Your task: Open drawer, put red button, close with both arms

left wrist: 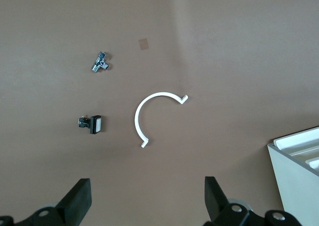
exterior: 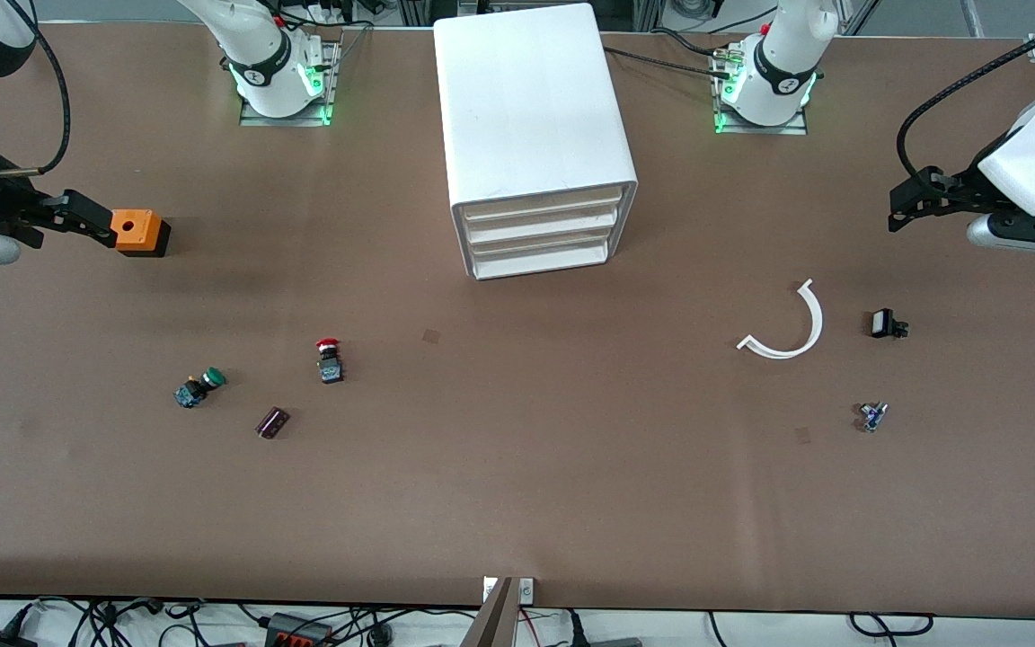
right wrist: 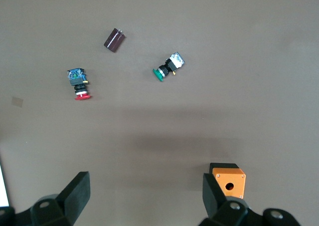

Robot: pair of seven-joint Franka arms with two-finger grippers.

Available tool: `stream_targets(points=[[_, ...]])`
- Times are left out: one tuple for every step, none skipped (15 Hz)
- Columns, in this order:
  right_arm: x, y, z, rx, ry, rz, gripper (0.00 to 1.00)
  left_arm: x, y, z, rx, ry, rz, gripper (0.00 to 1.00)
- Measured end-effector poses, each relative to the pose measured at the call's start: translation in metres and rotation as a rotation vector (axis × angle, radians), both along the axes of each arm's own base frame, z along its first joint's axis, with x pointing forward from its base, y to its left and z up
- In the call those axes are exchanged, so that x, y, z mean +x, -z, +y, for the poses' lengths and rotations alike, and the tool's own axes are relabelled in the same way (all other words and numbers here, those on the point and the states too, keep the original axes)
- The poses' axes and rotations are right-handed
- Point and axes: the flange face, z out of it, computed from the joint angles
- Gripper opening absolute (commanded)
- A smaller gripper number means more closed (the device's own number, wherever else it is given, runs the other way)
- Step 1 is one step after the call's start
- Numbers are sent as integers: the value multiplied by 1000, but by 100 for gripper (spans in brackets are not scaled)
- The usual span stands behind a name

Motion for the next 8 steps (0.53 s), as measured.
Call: stream_targets(points=[[0, 0, 0, 0, 0, 0, 100, 0, 0, 0, 0, 0, 0, 100], [0, 0, 0, 0, 0, 0, 100, 0, 0, 0, 0, 0, 0, 100], [0, 0, 0, 0, 0, 0, 100, 0, 0, 0, 0, 0, 0, 100], [0, 0, 0, 0, 0, 0, 100, 0, 0, 0, 0, 0, 0, 100], [0, 1, 0, 0, 0, 2, 100, 0, 0, 0, 0, 0, 0, 100], [1, 3, 0, 0, -1, 6, 100, 0, 0, 0, 0, 0, 0, 100], [2, 6, 1, 0, -4, 12, 100, 0, 0, 0, 0, 1, 0, 100], [4, 10, 4, 0, -13, 20, 100, 0, 0, 0, 0, 1, 4, 100]])
